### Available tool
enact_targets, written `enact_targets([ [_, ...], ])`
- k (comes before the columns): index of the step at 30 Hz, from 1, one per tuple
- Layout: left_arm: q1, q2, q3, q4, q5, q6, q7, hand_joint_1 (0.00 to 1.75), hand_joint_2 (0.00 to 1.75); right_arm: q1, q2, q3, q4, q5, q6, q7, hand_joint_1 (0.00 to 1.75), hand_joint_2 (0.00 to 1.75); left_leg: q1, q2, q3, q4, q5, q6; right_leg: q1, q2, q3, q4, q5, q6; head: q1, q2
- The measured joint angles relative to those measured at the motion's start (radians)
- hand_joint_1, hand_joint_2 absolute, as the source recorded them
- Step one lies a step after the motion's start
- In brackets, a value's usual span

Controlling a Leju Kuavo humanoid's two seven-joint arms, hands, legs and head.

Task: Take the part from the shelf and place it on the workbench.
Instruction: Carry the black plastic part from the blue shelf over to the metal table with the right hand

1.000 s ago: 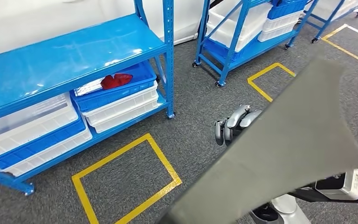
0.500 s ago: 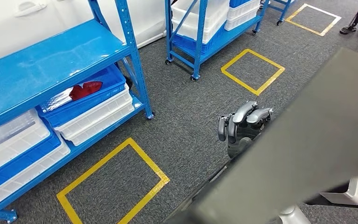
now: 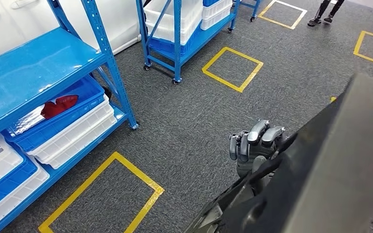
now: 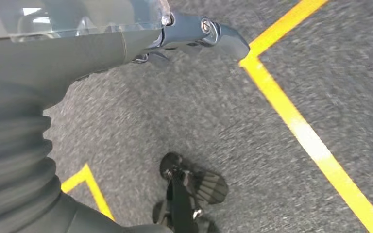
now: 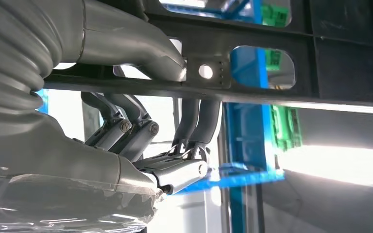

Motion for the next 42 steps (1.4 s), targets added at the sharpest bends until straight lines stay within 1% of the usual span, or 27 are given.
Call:
enact_targets([
  [2,0.003,0.002,0.0,0.0,0.0,-0.008,-0.004,0.0,1.75,0.014,0.0,-0.011,0.0,-0.012,0.007,0.0,1.75,1.75,-0.002,0.027,0.0,0.0,-0.002,0.002,-0.006,-0.025,-0.062,0.124,-0.048,0.007,0.002,0.0],
  [3,0.003,0.002,0.0,0.0,0.0,-0.011,-0.006,0.0,1.75,0.025,0.001,-0.018,0.0,-0.017,0.015,0.0,1.75,1.75,-0.003,0.04,0.0,0.0,-0.003,0.002,-0.009,-0.031,-0.075,0.148,-0.049,0.009,0.002,0.0],
  [4,0.002,0.002,0.0,0.0,0.0,-0.013,-0.007,0.0,1.75,0.036,0.003,-0.025,0.0,-0.021,0.025,0.0,1.75,1.75,-0.003,0.052,0.001,0.0,-0.004,0.001,-0.012,-0.036,-0.067,0.135,-0.033,0.01,0.003,0.0],
  [5,0.002,0.003,0.0,0.0,0.0,-0.014,-0.008,0.0,1.75,0.044,0.005,-0.032,-0.001,-0.026,0.036,0.0,1.75,1.75,-0.003,0.063,0.003,0.001,-0.006,-0.002,-0.013,-0.045,-0.039,0.081,-0.003,0.01,0.003,0.0],
  [7,0.0,0.003,0.0,0.0,0.0,-0.013,-0.007,0.0,1.75,0.052,0.015,-0.046,-0.004,-0.038,0.054,0.0,1.75,1.75,-0.006,0.084,0.009,0.001,-0.011,-0.011,-0.009,-0.085,0.036,-0.059,0.047,0.003,0.002,0.0],
  [9,-0.002,0.004,0.0,0.0,0.002,-0.011,-0.005,0.0,1.75,0.052,0.025,-0.06,-0.008,-0.051,0.065,0.002,1.75,1.75,-0.01,0.101,0.014,0.001,-0.016,-0.022,0.0,-0.107,0.069,-0.127,0.06,-0.009,0.001,0.0],
  [11,-0.006,0.005,0.0,0.0,0.005,-0.009,-0.003,0.0,1.75,0.053,0.033,-0.072,-0.013,-0.063,0.071,0.007,1.75,1.75,-0.01,0.116,0.018,-0.002,-0.019,-0.035,0.004,-0.088,0.067,-0.13,0.06,-0.023,0.001,0.0],
  [13,-0.01,0.007,0.0,0.0,0.009,-0.007,-0.002,0.0,1.75,0.054,0.041,-0.082,-0.019,-0.069,0.074,0.013,1.75,1.75,-0.005,0.09,0.015,0.019,-0.038,-0.045,0.002,-0.068,0.07,-0.138,0.065,-0.037,-0.001,0.0],
  [15,-0.009,0.009,0.0,0.0,0.011,-0.004,0.0,0.0,1.75,0.056,0.053,-0.087,-0.024,-0.071,0.078,0.016,1.75,1.75,-0.001,0.038,-0.026,0.115,-0.096,-0.049,0.001,-0.048,0.074,-0.144,0.069,-0.05,-0.006,0.0],
  [17,-0.004,0.009,0.0,0.0,0.013,-0.002,0.004,0.0,1.75,0.062,0.065,-0.088,-0.024,-0.072,0.082,0.018,1.75,1.75,-0.001,0.018,-0.09,0.247,-0.153,-0.049,0.006,-0.024,0.074,-0.143,0.068,-0.056,-0.009,0.0],
  [18,-0.002,0.009,0.0,0.0,0.013,-0.001,0.006,0.0,1.75,0.066,0.07,-0.088,-0.025,-0.072,0.085,0.019,1.75,1.75,-0.001,0.016,-0.111,0.282,-0.157,-0.048,0.008,-0.01,0.074,-0.143,0.068,-0.057,-0.009,0.0],
  [19,-0.002,0.009,0.001,0.0,0.013,-0.001,0.007,0.0,1.75,0.068,0.076,-0.088,-0.025,-0.073,0.088,0.02,1.75,1.75,-0.001,0.015,-0.114,0.279,-0.139,-0.046,0.01,0.004,0.075,-0.141,0.068,-0.057,-0.009,0.0],
  [20,-0.002,0.009,0.001,0.0,0.014,0.0,0.009,0.0,1.75,0.069,0.08,-0.088,-0.026,-0.073,0.09,0.021,1.75,1.75,-0.001,0.01,-0.099,0.237,-0.105,-0.042,0.012,0.018,0.076,-0.14,0.068,-0.057,-0.009,0.0],
  [22,-0.003,0.01,0.001,0.0,0.014,0.0,0.01,0.0,1.75,0.069,0.09,-0.088,-0.029,-0.073,0.092,0.023,1.75,1.75,-0.001,-0.024,-0.042,0.102,-0.032,-0.033,0.013,0.043,0.076,-0.135,0.067,-0.055,-0.009,0.0],
  [23,-0.003,0.01,0.001,0.0,0.014,0.0,0.01,0.0,1.75,0.069,0.095,-0.088,-0.03,-0.074,0.092,0.023,1.75,1.75,-0.001,-0.042,-0.02,0.051,-0.014,-0.029,0.013,0.055,0.074,-0.133,0.067,-0.051,-0.009,0.0],
  [25,-0.003,0.011,0.001,0.0,0.014,0.0,0.01,0.0,1.75,0.069,0.101,-0.091,-0.033,-0.081,0.097,0.03,1.75,1.75,-0.005,-0.056,-0.004,0.012,-0.012,-0.024,0.01,0.075,0.068,-0.131,0.069,-0.041,-0.009,0.0],
  [27,-0.005,0.009,0.001,0.0,0.015,0.001,0.008,0.0,1.75,0.068,0.102,-0.103,-0.039,-0.098,0.106,0.047,1.75,1.75,-0.005,-0.036,0.001,0.001,-0.006,-0.015,0.006,0.085,0.064,-0.131,0.07,-0.028,-0.009,0.0],
  [29,-0.006,0.007,0.002,0.0,0.018,0.002,0.005,0.0,1.75,0.062,0.103,-0.123,-0.047,-0.113,0.114,0.063,1.75,1.75,-0.002,-0.013,0.009,-0.013,0.003,-0.003,0.007,0.046,0.043,-0.09,0.043,-0.017,-0.005,0.0],
  [31,-0.003,0.007,0.002,0.0,0.02,0.002,0.004,0.0,1.75,0.057,0.107,-0.14,-0.05,-0.12,0.121,0.076,1.75,1.75,-0.004,0.01,0.011,-0.019,0.005,0.003,0.004,-0.01,-0.016,0.029,-0.019,-0.007,0.0,0.0],
  [32,-0.001,0.007,0.002,0.0,0.02,0.001,0.004,0.0,1.75,0.056,0.11,-0.148,-0.051,-0.121,0.126,0.083,1.75,1.75,-0.005,0.023,0.011,-0.018,0.003,0.004,-0.001,-0.024,-0.049,0.095,-0.045,-0.002,0.001,0.0],
  [33,0.0,0.007,0.002,0.0,0.02,0.0,0.004,0.0,1.75,0.058,0.113,-0.155,-0.051,-0.121,0.13,0.091,1.75,1.75,-0.005,0.036,0.012,-0.018,0.002,0.004,-0.005,-0.03,-0.071,0.138,-0.056,0.002,0.001,0.0],
  [34,0.0,0.006,0.002,0.0,0.02,-0.002,0.004,0.0,1.75,0.059,0.116,-0.162,-0.052,-0.12,0.136,0.097,1.75,1.75,-0.005,0.047,0.013,-0.018,0.0,0.002,-0.009,-0.034,-0.075,0.144,-0.048,0.006,0.001,0.0],
  [35,0.0,0.006,0.002,0.0,0.02,-0.004,0.004,0.0,1.75,0.06,0.119,-0.168,-0.054,-0.119,0.14,0.102,1.75,1.75,-0.005,0.058,0.016,-0.017,-0.003,0.0,-0.012,-0.041,-0.058,0.11,-0.023,0.008,0.002,0.0],
  [37,0.0,0.004,0.002,0.0,0.019,-0.008,0.004,0.0,1.75,0.06,0.124,-0.179,-0.06,-0.113,0.149,0.111,1.75,1.75,-0.007,0.078,0.024,-0.016,-0.011,-0.009,-0.012,-0.076,0.016,-0.029,0.037,0.007,0.002,0.0],
  [38,0.0,0.003,0.002,0.0,0.017,-0.009,0.004,0.0,1.75,0.06,0.127,-0.183,-0.063,-0.11,0.154,0.116,1.75,1.75,-0.009,0.086,0.027,-0.014,-0.016,-0.015,-0.01,-0.092,0.047,-0.087,0.055,0.002,0.001,0.0],
  [40,-0.002,0.003,0.002,0.0,0.014,-0.011,0.006,0.0,1.75,0.058,0.132,-0.192,-0.066,-0.103,0.162,0.125,1.75,1.75,-0.013,0.1,0.032,-0.012,-0.024,-0.027,-0.001,-0.103,0.068,-0.131,0.059,-0.011,-0.001,0.0],
  [42,-0.005,0.003,0.002,0.0,0.012,-0.013,0.008,0.0,1.75,0.056,0.134,-0.199,-0.067,-0.099,0.169,0.136,1.75,1.75,-0.01,0.112,0.038,-0.012,-0.03,-0.039,0.001,-0.08,0.066,-0.133,0.06,-0.025,-0.001,0.0],
])
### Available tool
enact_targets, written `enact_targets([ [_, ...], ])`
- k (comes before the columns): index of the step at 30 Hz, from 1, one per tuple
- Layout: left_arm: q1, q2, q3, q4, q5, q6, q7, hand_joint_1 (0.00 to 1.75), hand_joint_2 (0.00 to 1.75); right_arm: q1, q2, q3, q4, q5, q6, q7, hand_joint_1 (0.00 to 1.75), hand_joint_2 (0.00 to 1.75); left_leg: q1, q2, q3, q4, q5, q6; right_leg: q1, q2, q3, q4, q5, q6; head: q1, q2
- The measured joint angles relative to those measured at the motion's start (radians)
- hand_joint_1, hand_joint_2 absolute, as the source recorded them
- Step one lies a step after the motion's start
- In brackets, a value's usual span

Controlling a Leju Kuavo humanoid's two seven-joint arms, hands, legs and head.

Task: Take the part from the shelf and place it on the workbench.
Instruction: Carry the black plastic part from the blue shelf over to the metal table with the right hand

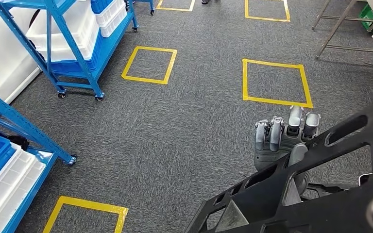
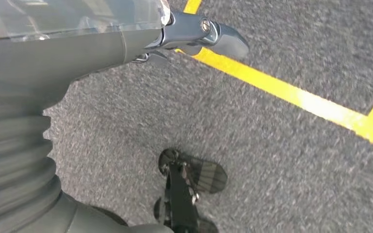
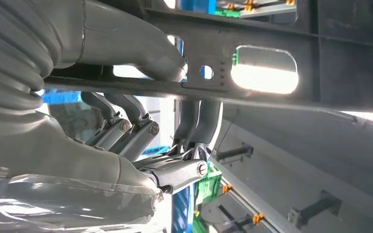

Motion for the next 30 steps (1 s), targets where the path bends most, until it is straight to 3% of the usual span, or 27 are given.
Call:
enact_targets([
  [2,-0.002,0.0,0.0,0.0,-0.001,-0.002,0.0,0.0,1.75,-0.007,0.004,-0.007,0.0,0.002,0.007,0.007,1.75,1.75,0.005,-0.028,-0.012,0.037,-0.029,-0.008,-0.003,0.019,0.004,-0.007,0.003,-0.015,-0.002,0.0],
  [3,-0.001,0.0,0.0,0.0,-0.001,-0.004,0.0,0.0,1.75,-0.011,0.006,-0.009,0.0,0.002,0.01,0.01,1.75,1.75,0.007,-0.053,-0.034,0.086,-0.058,-0.01,-0.004,0.029,0.007,-0.009,0.003,-0.021,-0.006,0.0],
  [5,0.003,0.0,-0.001,0.0,-0.001,-0.008,0.0,0.0,1.75,-0.017,0.011,-0.011,0.001,0.002,0.012,0.014,1.75,1.75,0.008,-0.088,-0.104,0.228,-0.12,-0.011,0.0,0.05,0.007,-0.009,0.003,-0.029,-0.011,0.0],
  [6,0.005,0.0,0.0,0.0,-0.002,-0.009,0.0,0.0,1.75,-0.019,0.013,-0.012,0.002,0.001,0.013,0.018,1.75,1.75,0.008,-0.094,-0.135,0.282,-0.134,-0.011,0.002,0.063,0.008,-0.009,0.002,-0.03,-0.013,0.0],
  [7,0.006,0.001,0.0,0.0,-0.002,-0.009,0.0,0.0,1.75,-0.022,0.014,-0.013,0.004,0.0,0.013,0.022,1.75,1.75,0.008,-0.097,-0.152,0.305,-0.128,-0.01,0.004,0.077,0.009,-0.008,0.002,-0.031,-0.013,0.0],
  [8,0.007,0.002,0.0,0.0,-0.003,-0.01,-0.001,0.0,1.75,-0.026,0.015,-0.014,0.005,-0.001,0.014,0.025,1.75,1.75,0.008,-0.1,-0.149,0.283,-0.1,-0.007,0.006,0.091,0.011,-0.007,0.002,-0.03,-0.013,0.0],
  [9,0.007,0.003,0.0,0.0,-0.004,-0.011,-0.002,0.0,1.75,-0.032,0.016,-0.015,0.007,-0.002,0.014,0.029,1.75,1.75,0.008,-0.107,-0.13,0.228,-0.059,-0.002,0.007,0.105,0.014,-0.007,0.001,-0.03,-0.013,0.0],
  [11,0.007,0.005,-0.001,0.0,-0.007,-0.014,-0.003,0.0,1.75,-0.045,0.019,-0.017,0.008,-0.006,0.014,0.034,1.75,1.75,0.009,-0.147,-0.077,0.09,0.012,0.007,0.007,0.128,0.015,-0.003,-0.001,-0.026,-0.014,0.0],
  [13,0.005,0.008,-0.001,0.0,-0.01,-0.015,-0.004,0.0,1.75,-0.056,0.023,-0.019,0.01,-0.01,0.012,0.041,1.75,1.75,0.007,-0.174,-0.052,0.025,0.029,0.012,0.005,0.149,0.009,-0.001,0.0,-0.016,-0.014,0.0],
  [15,0.001,0.009,-0.002,0.0,-0.01,-0.015,-0.004,0.0,1.75,-0.061,0.025,-0.024,0.01,-0.016,0.011,0.046,1.75,1.75,0.006,-0.161,-0.047,0.015,0.03,0.019,0.002,0.164,0.004,-0.003,0.003,-0.002,-0.014,0.0],
  [17,-0.003,0.01,-0.003,0.0,-0.011,-0.014,-0.004,0.0,1.75,-0.065,0.025,-0.03,0.011,-0.026,0.012,0.044,1.75,1.75,0.008,-0.14,-0.041,0.003,0.038,0.031,0.003,0.13,-0.009,0.023,-0.014,0.008,-0.012,0.0],
  [19,-0.001,0.012,-0.003,0.0,-0.01,-0.012,-0.005,0.0,1.75,-0.07,0.025,-0.035,0.013,-0.035,0.013,0.04,1.75,1.75,0.007,-0.116,-0.038,-0.004,0.04,0.039,0.003,0.074,-0.059,0.123,-0.07,0.015,-0.01,0.0],
  [21,0.002,0.014,-0.003,0.0,-0.008,-0.011,-0.006,0.0,1.75,-0.071,0.025,-0.038,0.017,-0.043,0.014,0.035,1.75,1.75,0.004,-0.09,-0.038,-0.004,0.039,0.041,-0.003,0.052,-0.125,0.254,-0.123,0.022,-0.008,0.0],
  [22,0.002,0.015,-0.003,0.0,-0.006,-0.011,-0.007,0.0,1.75,-0.07,0.025,-0.04,0.019,-0.046,0.015,0.031,1.75,1.75,0.004,-0.077,-0.038,-0.004,0.037,0.041,-0.007,0.048,-0.14,0.283,-0.125,0.025,-0.008,0.0],
  [23,0.001,0.015,-0.003,0.0,-0.005,-0.011,-0.008,0.0,1.75,-0.07,0.025,-0.041,0.021,-0.049,0.016,0.029,1.75,1.75,0.003,-0.066,-0.037,-0.003,0.035,0.04,-0.009,0.045,-0.136,0.273,-0.11,0.028,-0.008,0.0],
  [24,0.001,0.016,-0.003,0.0,-0.003,-0.011,-0.009,0.0,1.75,-0.071,0.026,-0.042,0.022,-0.051,0.018,0.027,1.75,1.75,0.003,-0.055,-0.035,-0.002,0.033,0.037,-0.011,0.037,-0.109,0.221,-0.079,0.029,-0.008,0.0],
  [26,-0.001,0.016,-0.003,0.0,0.0,-0.011,-0.012,0.0,1.75,-0.073,0.027,-0.044,0.022,-0.055,0.023,0.025,1.75,1.75,0.0,-0.038,-0.03,0.002,0.025,0.029,-0.008,-0.004,-0.033,0.078,-0.021,0.025,-0.008,0.0],
  [28,-0.001,0.017,-0.003,0.0,0.004,-0.011,-0.018,0.0,1.75,-0.075,0.034,-0.047,0.023,-0.062,0.033,0.02,1.75,1.75,-0.005,-0.022,-0.026,0.006,0.018,0.018,0.0,-0.031,0.003,0.005,-0.005,0.014,-0.009,0.0],
  [30,-0.002,0.017,-0.003,0.0,0.01,-0.011,-0.023,0.0,1.75,-0.077,0.046,-0.05,0.024,-0.07,0.044,0.013,1.75,1.75,-0.006,-0.005,-0.022,0.006,0.013,0.007,0.003,-0.014,0.001,0.001,-0.007,0.002,-0.01,0.0],
])
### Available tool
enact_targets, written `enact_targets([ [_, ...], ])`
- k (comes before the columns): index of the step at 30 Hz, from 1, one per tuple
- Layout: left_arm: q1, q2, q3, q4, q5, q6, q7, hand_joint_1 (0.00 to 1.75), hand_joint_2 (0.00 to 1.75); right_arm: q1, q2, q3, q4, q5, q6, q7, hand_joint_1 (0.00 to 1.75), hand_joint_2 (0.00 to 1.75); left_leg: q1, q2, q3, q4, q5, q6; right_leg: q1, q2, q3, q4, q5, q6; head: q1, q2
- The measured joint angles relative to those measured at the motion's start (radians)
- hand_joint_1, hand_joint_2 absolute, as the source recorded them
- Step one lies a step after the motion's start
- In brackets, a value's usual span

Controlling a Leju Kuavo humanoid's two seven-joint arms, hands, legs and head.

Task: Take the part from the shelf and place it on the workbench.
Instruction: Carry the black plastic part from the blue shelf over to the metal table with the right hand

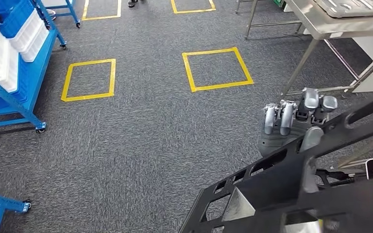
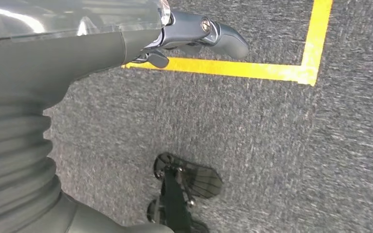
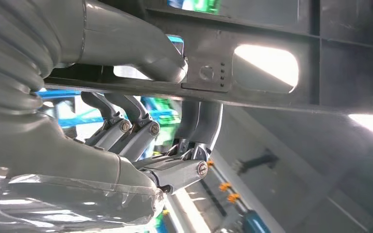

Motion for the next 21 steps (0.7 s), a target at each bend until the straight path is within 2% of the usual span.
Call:
enact_targets([
  [1,-0.001,0.0,0.0,0.0,0.002,0.0,-0.003,0.0,1.75,0.0,0.007,-0.003,-0.001,-0.004,0.005,-0.002,1.75,1.75,0.002,-0.003,0.002,0.003,-0.005,-0.006,-0.001,0.01,0.001,-0.003,0.001,-0.005,0.0,0.0],
  [3,-0.002,0.001,0.0,0.0,0.004,0.0,-0.009,0.0,1.75,0.0,0.027,-0.009,-0.002,-0.009,0.016,-0.004,1.75,1.75,0.008,-0.04,-0.016,0.055,-0.043,-0.015,-0.005,0.03,0.005,-0.008,0.004,-0.018,-0.003,0.0],
  [5,0.001,0.001,0.0,0.0,0.006,0.0,-0.012,0.0,1.75,0.002,0.051,-0.012,-0.003,-0.01,0.024,-0.004,1.75,1.75,0.011,-0.082,-0.077,0.187,-0.11,-0.018,-0.004,0.052,0.007,-0.009,0.005,-0.028,-0.007,0.0],
  [6,0.003,0.001,0.001,0.0,0.007,0.001,-0.012,0.0,1.75,0.005,0.06,-0.013,-0.003,-0.011,0.025,-0.004,1.75,1.75,0.011,-0.088,-0.111,0.255,-0.135,-0.019,-0.002,0.064,0.007,-0.009,0.005,-0.03,-0.008,0.0],
  [7,0.004,0.001,0.001,0.0,0.008,0.001,-0.012,0.0,1.75,0.007,0.067,-0.013,-0.003,-0.011,0.026,-0.004,1.75,1.75,0.011,-0.091,-0.135,0.296,-0.142,-0.018,0.0,0.078,0.008,-0.009,0.005,-0.03,-0.008,0.0],
  [8,0.005,0.002,0.001,0.0,0.008,0.001,-0.012,0.0,1.75,0.009,0.071,-0.014,-0.003,-0.011,0.026,-0.004,1.75,1.75,0.011,-0.092,-0.142,0.299,-0.127,-0.017,0.001,0.092,0.009,-0.008,0.005,-0.031,-0.008,0.0],
  [9,0.005,0.002,0.001,0.0,0.009,0.001,-0.012,0.0,1.75,0.01,0.075,-0.014,-0.004,-0.011,0.026,-0.004,1.75,1.75,0.011,-0.095,-0.128,0.26,-0.093,-0.014,0.002,0.106,0.011,-0.007,0.005,-0.03,-0.008,0.0],
  [10,0.005,0.003,0.001,0.0,0.009,0.001,-0.012,0.0,1.75,0.011,0.079,-0.014,-0.004,-0.011,0.027,-0.004,1.75,1.75,0.011,-0.106,-0.1,0.191,-0.05,-0.01,0.001,0.119,0.013,-0.006,0.004,-0.029,-0.008,0.0],
  [12,0.004,0.005,0.001,0.0,0.008,0.001,-0.012,0.0,1.75,0.012,0.087,-0.015,-0.004,-0.01,0.032,-0.004,1.75,1.75,0.012,-0.144,-0.045,0.062,0.004,-0.003,0.002,0.141,0.013,-0.002,0.003,-0.023,-0.007,0.0],
  [13,0.004,0.006,0.001,0.0,0.008,0.0,-0.013,0.0,1.75,0.013,0.09,-0.017,-0.004,-0.01,0.035,-0.004,1.75,1.75,0.011,-0.159,-0.03,0.029,0.012,-0.001,0.0,0.151,0.01,-0.001,0.003,-0.017,-0.007,0.0],
  [14,0.003,0.008,0.001,0.0,0.007,0.0,-0.013,0.0,1.75,0.015,0.093,-0.019,-0.005,-0.009,0.037,-0.004,1.75,1.75,0.009,-0.164,-0.025,0.017,0.009,0.002,-0.001,0.16,0.007,-0.001,0.005,-0.011,-0.007,0.0],
  [16,0.0,0.012,0.001,0.0,0.007,-0.001,-0.013,0.0,1.75,0.019,0.096,-0.025,-0.008,-0.008,0.039,-0.004,1.75,1.75,0.01,-0.147,-0.022,0.009,0.015,0.012,-0.004,0.172,0.003,-0.002,0.008,0.002,-0.007,0.0],
  [17,-0.001,0.014,0.001,0.0,0.007,-0.002,-0.013,0.0,1.75,0.02,0.097,-0.028,-0.01,-0.008,0.039,-0.004,1.75,1.75,0.012,-0.137,-0.02,0.003,0.019,0.019,-0.003,0.16,-0.003,0.007,0.0,0.007,-0.005,0.0],
  [18,-0.001,0.015,0.001,0.0,0.007,-0.003,-0.013,0.0,1.75,0.02,0.097,-0.031,-0.012,-0.008,0.039,-0.003,1.75,1.75,0.014,-0.125,-0.018,-0.004,0.023,0.025,-0.001,0.138,-0.016,0.034,-0.018,0.011,-0.002,0.0],
  [20,0.001,0.016,0.001,0.0,0.006,-0.003,-0.013,0.0,1.75,0.021,0.097,-0.035,-0.014,-0.007,0.039,-0.003,1.75,1.75,0.013,-0.102,-0.017,-0.009,0.026,0.032,-0.001,0.083,-0.071,0.149,-0.081,0.018,0.002,0.0],
  [21,0.003,0.016,0.001,0.0,0.007,-0.003,-0.013,0.0,1.75,0.022,0.097,-0.036,-0.014,-0.007,0.039,-0.003,1.75,1.75,0.011,-0.09,-0.018,-0.009,0.026,0.032,-0.004,0.07,-0.105,0.218,-0.11,0.021,0.003,0.0],
])
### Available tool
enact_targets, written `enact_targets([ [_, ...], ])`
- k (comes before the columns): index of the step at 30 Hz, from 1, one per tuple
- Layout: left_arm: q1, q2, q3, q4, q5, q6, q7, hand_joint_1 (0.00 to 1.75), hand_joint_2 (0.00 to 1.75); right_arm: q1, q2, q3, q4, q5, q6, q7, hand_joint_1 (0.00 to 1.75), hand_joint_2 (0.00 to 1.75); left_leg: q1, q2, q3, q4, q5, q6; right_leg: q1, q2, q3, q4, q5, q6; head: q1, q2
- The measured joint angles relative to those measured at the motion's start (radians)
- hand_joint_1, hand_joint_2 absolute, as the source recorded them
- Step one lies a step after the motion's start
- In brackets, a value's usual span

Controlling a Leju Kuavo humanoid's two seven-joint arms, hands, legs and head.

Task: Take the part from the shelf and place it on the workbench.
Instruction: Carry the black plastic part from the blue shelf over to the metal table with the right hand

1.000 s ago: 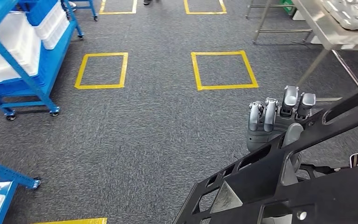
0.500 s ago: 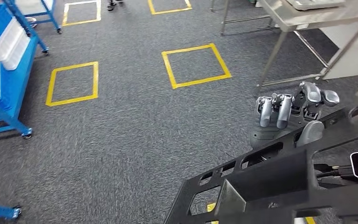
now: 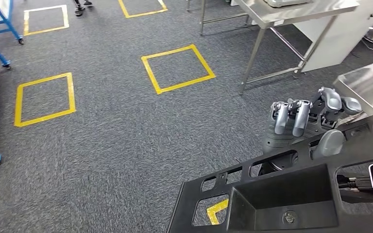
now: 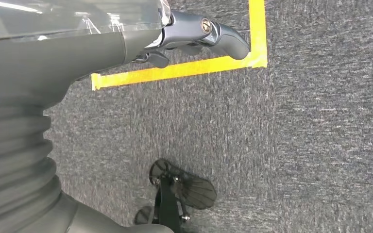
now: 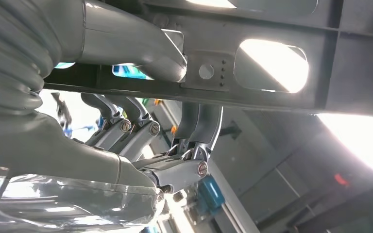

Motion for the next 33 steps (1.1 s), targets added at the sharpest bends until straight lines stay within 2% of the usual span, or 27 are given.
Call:
enact_targets([
  [1,0.001,0.0,0.0,0.0,0.0,0.0,0.0,0.0,1.75,0.002,0.0,-0.001,0.0,0.0,0.0,0.0,1.75,1.75,-0.001,0.012,0.0,0.0,-0.001,0.0,-0.003,-0.007,-0.024,0.049,-0.014,0.003,0.0,0.0],
  [2,0.001,0.001,0.0,0.0,0.0,0.0,0.0,0.0,1.75,0.004,0.0,-0.002,0.0,0.0,0.0,0.0,1.75,1.75,-0.002,0.025,0.0,0.001,-0.002,0.0,-0.005,-0.01,-0.03,0.064,-0.01,0.005,0.0,0.0],
  [3,0.001,0.001,0.0,0.0,0.0,0.0,0.0,0.0,1.75,0.005,0.0,-0.003,0.0,0.0,0.0,0.0,1.75,1.75,-0.002,0.035,0.001,0.002,-0.004,-0.002,-0.007,-0.014,-0.014,0.034,0.013,0.006,0.0,0.0],
  [4,0.0,0.001,0.0,0.0,0.0,0.0,0.0,0.0,1.75,0.005,0.0,-0.003,0.0,0.0,0.0,0.0,1.75,1.75,-0.002,0.045,0.003,0.004,-0.006,-0.004,-0.007,-0.023,0.021,-0.031,0.047,0.005,0.0,0.0],
  [6,-0.002,0.001,0.0,0.0,-0.001,0.0,0.0,0.0,1.75,0.005,0.002,-0.003,-0.001,0.0,0.0,0.0,1.75,1.75,-0.005,0.061,0.006,0.008,-0.013,-0.011,-0.002,-0.065,0.094,-0.172,0.094,-0.003,0.0,0.0],
  [7,-0.002,0.001,0.0,0.0,-0.002,0.0,0.0,0.0,1.75,0.004,0.004,-0.004,-0.002,0.0,0.001,0.0,1.75,1.75,-0.007,0.068,0.008,0.009,-0.015,-0.017,0.001,-0.078,0.114,-0.212,0.104,-0.008,-0.001,0.0],
  [8,-0.003,0.001,0.0,0.0,-0.004,0.0,0.0,0.0,1.75,0.004,0.005,-0.006,-0.002,0.0,0.001,0.001,1.75,1.75,-0.009,0.075,0.009,0.01,-0.018,-0.022,0.005,-0.084,0.12,-0.227,0.103,-0.013,-0.002,0.0],
  [10,-0.004,0.002,0.0,0.0,-0.006,0.0,0.0,0.0,1.75,0.005,0.008,-0.012,-0.005,0.0,0.003,0.005,1.75,1.75,-0.009,0.09,0.013,0.009,-0.022,-0.033,0.006,-0.062,0.119,-0.229,0.107,-0.022,-0.002,0.0],
  [12,-0.005,0.002,0.0,0.0,-0.007,0.0,0.002,0.0,1.75,0.004,0.013,-0.021,-0.009,0.0,0.008,0.018,1.75,1.75,-0.004,0.066,0.004,0.04,-0.048,-0.043,0.0,-0.042,0.122,-0.235,0.112,-0.034,-0.003,0.0],
  [13,-0.005,0.002,0.0,0.0,-0.008,-0.001,0.003,0.0,1.75,0.004,0.017,-0.024,-0.012,0.0,0.011,0.025,1.75,1.75,-0.002,0.044,-0.014,0.085,-0.076,-0.046,-0.003,-0.032,0.124,-0.238,0.115,-0.039,-0.004,0.0],
  [14,-0.004,0.001,0.0,0.0,-0.008,-0.001,0.004,0.0,1.75,0.006,0.02,-0.027,-0.012,0.0,0.014,0.032,1.75,1.75,0.0,0.02,-0.042,0.15,-0.111,-0.049,-0.002,-0.022,0.124,-0.239,0.115,-0.043,-0.006,0.0],
  [15,-0.003,0.001,0.0,0.0,-0.009,-0.001,0.006,0.0,1.75,0.008,0.022,-0.031,-0.013,0.0,0.017,0.037,1.75,1.75,0.001,0.008,-0.076,0.221,-0.142,-0.051,-0.001,-0.011,0.124,-0.238,0.115,-0.045,-0.007,0.0],
  [16,-0.001,0.001,0.0,0.0,-0.01,-0.001,0.009,0.0,1.75,0.012,0.022,-0.035,-0.013,0.0,0.018,0.041,1.75,1.75,0.001,0.002,-0.105,0.277,-0.16,-0.052,0.0,0.001,0.124,-0.238,0.115,-0.046,-0.007,0.0],
  [17,-0.001,0.001,0.0,0.0,-0.011,-0.001,0.011,0.0,1.75,0.015,0.022,-0.04,-0.013,0.0,0.019,0.046,1.75,1.75,0.001,-0.001,-0.121,0.303,-0.159,-0.052,0.001,0.014,0.124,-0.237,0.115,-0.046,-0.007,0.0],
  [18,0.0,0.001,0.0,0.0,-0.012,-0.002,0.014,0.0,1.75,0.017,0.022,-0.045,-0.013,0.0,0.02,0.049,1.75,1.75,0.001,-0.003,-0.118,0.287,-0.136,-0.05,0.002,0.027,0.125,-0.236,0.115,-0.046,-0.007,0.0],
  [19,-0.001,0.0,0.0,0.0,-0.013,-0.002,0.016,0.0,1.75,0.018,0.022,-0.049,-0.013,-0.001,0.022,0.052,1.75,1.75,0.001,-0.008,-0.096,0.233,-0.097,-0.048,0.001,0.04,0.127,-0.235,0.114,-0.045,-0.007,0.0],
  [21,-0.001,0.0,-0.001,0.0,-0.014,-0.003,0.019,0.0,1.75,0.018,0.022,-0.053,-0.012,-0.004,0.028,0.054,1.75,1.75,0.004,-0.045,-0.035,0.092,-0.031,-0.042,0.002,0.064,0.128,-0.231,0.112,-0.039,-0.007,0.0],
  [22,-0.001,0.0,-0.001,0.0,-0.015,-0.004,0.019,0.0,1.75,0.018,0.023,-0.055,-0.012,-0.006,0.032,0.055,1.75,1.75,0.004,-0.063,-0.015,0.046,-0.016,-0.039,0.001,0.074,0.126,-0.229,0.112,-0.034,-0.006,0.0],
  [23,-0.002,0.0,-0.001,0.0,-0.015,-0.005,0.02,0.0,1.75,0.018,0.023,-0.058,-0.011,-0.01,0.035,0.056,1.75,1.75,0.004,-0.075,-0.007,0.024,-0.015,-0.035,0.0,0.083,0.123,-0.228,0.113,-0.028,-0.006,0.0],
  [25,-0.004,-0.003,-0.001,0.0,-0.014,-0.006,0.02,0.0,1.75,0.019,0.023,-0.063,-0.011,-0.018,0.04,0.058,1.75,1.75,0.002,-0.065,-0.003,0.018,-0.015,-0.026,-0.002,0.102,0.116,-0.23,0.117,-0.013,-0.007,0.0],
  [26,-0.005,-0.005,-0.001,0.0,-0.013,-0.006,0.02,0.0,1.75,0.019,0.023,-0.066,-0.011,-0.022,0.043,0.06,1.75,1.75,0.004,-0.054,-0.001,0.013,-0.012,-0.019,-0.002,0.097,0.114,-0.227,0.114,-0.008,-0.007,0.0],
  [28,-0.007,-0.008,-0.001,0.0,-0.009,-0.004,0.02,0.0,1.75,0.018,0.023,-0.071,-0.011,-0.03,0.048,0.065,1.75,1.75,0.007,-0.032,0.002,0.004,-0.006,-0.006,0.001,0.055,0.087,-0.173,0.079,0.0,-0.001,0.0],
  [29,-0.006,-0.008,-0.001,0.0,-0.007,-0.002,0.021,0.0,1.75,0.017,0.023,-0.072,-0.01,-0.033,0.051,0.067,1.75,1.75,0.006,-0.021,0.002,0.002,-0.005,-0.002,0.0,0.025,0.06,-0.115,0.048,0.002,0.002,0.0],
  [30,-0.004,-0.009,-0.001,0.0,-0.006,-0.001,0.021,0.0,1.75,0.016,0.023,-0.073,-0.009,-0.035,0.052,0.07,1.75,1.75,0.005,-0.009,0.001,0.002,-0.005,0.0,-0.001,0.006,0.025,-0.044,0.014,0.005,0.005,0.0],
  [31,-0.003,-0.01,-0.001,0.0,-0.004,0.001,0.021,0.0,1.75,0.016,0.023,-0.074,-0.008,-0.036,0.053,0.072,1.75,1.75,0.004,0.003,0.001,0.003,-0.006,0.001,-0.003,-0.004,-0.007,0.021,-0.011,0.009,0.005,0.0],
  [32,-0.002,-0.01,0.0,0.0,-0.004,0.002,0.021,0.0,1.75,0.017,0.023,-0.075,-0.007,-0.037,0.053,0.074,1.75,1.75,0.003,0.015,0.001,0.004,-0.007,0.001,-0.006,-0.007,-0.027,0.061,-0.019,0.011,0.005,0.0],
  [33,-0.003,-0.011,0.0,0.0,-0.003,0.002,0.022,0.0,1.75,0.017,0.023,-0.076,-0.006,-0.038,0.053,0.076,1.75,1.75,0.003,0.027,0.001,0.004,-0.009,0.001,-0.007,-0.011,-0.025,0.059,-0.007,0.013,0.005,0.0],
])
